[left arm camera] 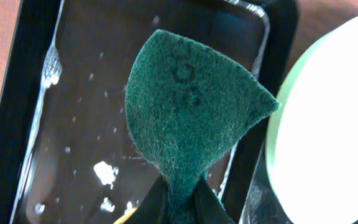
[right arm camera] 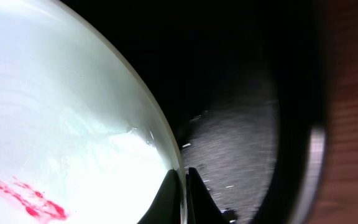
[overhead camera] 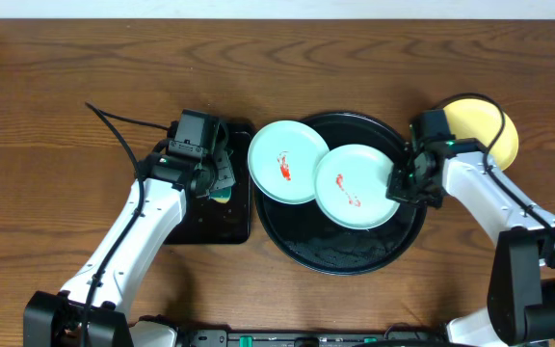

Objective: Clean dirty plates on tray and stack at the side
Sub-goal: 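Grip the pale-green plate rim with the right gripper, then scrub the pale-green plate with the sponge in the left gripper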

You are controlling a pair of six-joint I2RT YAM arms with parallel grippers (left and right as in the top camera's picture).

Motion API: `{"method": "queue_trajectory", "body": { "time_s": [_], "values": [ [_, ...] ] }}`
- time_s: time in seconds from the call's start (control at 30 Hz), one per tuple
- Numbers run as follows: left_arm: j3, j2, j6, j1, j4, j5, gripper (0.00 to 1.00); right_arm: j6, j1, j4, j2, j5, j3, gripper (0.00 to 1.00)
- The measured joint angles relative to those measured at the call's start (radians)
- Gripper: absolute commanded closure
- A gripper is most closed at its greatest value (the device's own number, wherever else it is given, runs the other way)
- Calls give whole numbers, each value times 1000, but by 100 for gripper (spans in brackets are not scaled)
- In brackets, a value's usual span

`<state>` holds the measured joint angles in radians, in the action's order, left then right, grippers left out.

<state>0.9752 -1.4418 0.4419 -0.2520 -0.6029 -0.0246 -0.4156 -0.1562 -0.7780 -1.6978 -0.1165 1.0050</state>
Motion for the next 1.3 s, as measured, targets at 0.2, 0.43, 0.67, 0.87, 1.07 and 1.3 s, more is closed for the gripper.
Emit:
{"method": "queue_trajectory", "body": {
  "time_s": [0.2, 0.43, 0.67, 0.87, 1.07, 1.3],
  "values": [
    [3, 38, -55, 0, 63, -65, 93, 7, -77, 0, 0, -25, 0, 99],
    [31, 84, -74, -14, 87, -199, 93, 2, -118, -24, 0, -17, 0, 99],
    [31, 84, -77, -118, 88, -240, 92, 2, -118, -51, 0, 2, 0, 99],
    [32, 26, -73, -225, 159, -249, 93, 2, -118, -49, 0, 9, 0, 99],
    [33, -114, -50, -331, 318, -256, 92, 2, -118, -48, 0, 13, 0, 99],
    [34, -250, 48, -462, 443, -258, 93, 2, -118, -49, 0, 14, 0, 99]
  ]
}}
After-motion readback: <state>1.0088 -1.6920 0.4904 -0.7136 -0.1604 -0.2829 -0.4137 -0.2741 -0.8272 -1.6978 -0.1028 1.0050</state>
